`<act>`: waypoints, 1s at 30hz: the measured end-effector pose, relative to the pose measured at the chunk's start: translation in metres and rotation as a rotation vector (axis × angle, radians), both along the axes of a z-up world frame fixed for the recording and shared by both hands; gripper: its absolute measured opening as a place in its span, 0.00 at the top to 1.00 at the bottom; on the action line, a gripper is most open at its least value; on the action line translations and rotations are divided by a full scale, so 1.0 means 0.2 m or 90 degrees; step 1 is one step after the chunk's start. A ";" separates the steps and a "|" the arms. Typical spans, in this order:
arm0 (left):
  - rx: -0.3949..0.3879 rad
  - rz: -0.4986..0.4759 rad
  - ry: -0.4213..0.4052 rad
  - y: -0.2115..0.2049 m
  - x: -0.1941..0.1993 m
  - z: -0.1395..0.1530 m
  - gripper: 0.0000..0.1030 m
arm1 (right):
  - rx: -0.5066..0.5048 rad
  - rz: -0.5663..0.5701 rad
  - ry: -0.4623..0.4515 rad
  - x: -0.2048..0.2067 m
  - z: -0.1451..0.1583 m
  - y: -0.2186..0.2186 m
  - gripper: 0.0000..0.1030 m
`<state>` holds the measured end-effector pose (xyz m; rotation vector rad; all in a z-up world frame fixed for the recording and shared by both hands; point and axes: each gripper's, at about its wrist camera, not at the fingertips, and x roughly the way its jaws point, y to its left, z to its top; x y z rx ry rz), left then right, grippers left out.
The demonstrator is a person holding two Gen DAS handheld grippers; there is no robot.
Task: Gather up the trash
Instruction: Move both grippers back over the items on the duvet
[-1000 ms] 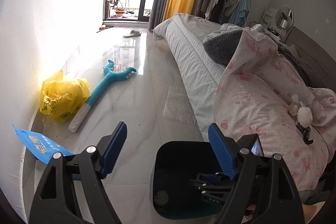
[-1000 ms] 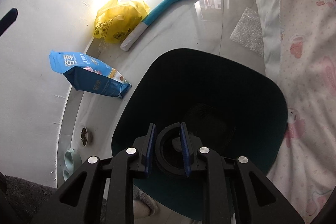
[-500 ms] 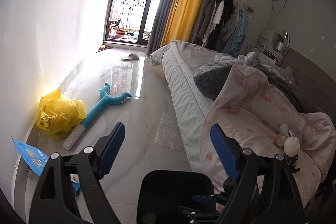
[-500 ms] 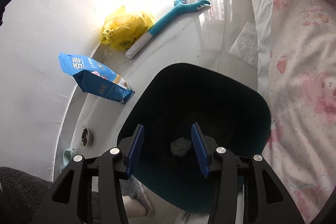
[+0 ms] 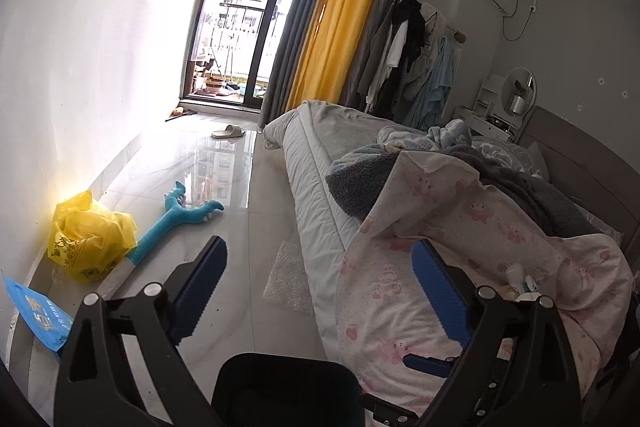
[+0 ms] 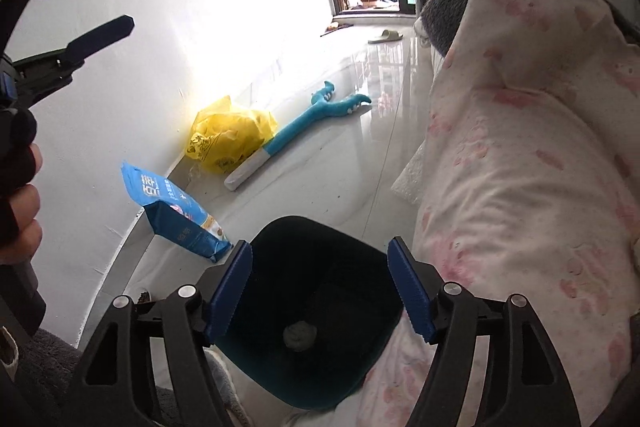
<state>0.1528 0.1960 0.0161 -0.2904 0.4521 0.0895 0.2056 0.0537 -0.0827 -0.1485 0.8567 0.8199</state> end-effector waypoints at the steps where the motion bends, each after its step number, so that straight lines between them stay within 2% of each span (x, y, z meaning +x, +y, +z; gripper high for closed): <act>1: 0.001 -0.004 0.004 -0.03 0.02 -0.01 0.07 | 0.001 -0.002 -0.009 0.00 0.02 -0.03 0.28; 10: 0.006 -0.034 0.019 -0.21 0.13 -0.05 0.07 | 0.003 -0.018 -0.034 0.03 0.08 -0.27 0.28; 21: 0.000 -0.079 0.032 -0.46 0.26 -0.08 0.07 | 0.007 -0.042 -0.061 0.04 0.14 -0.69 0.28; 30: 0.020 -0.123 0.045 -0.67 0.35 -0.13 0.07 | 0.012 -0.067 -0.049 0.06 0.12 -0.90 0.28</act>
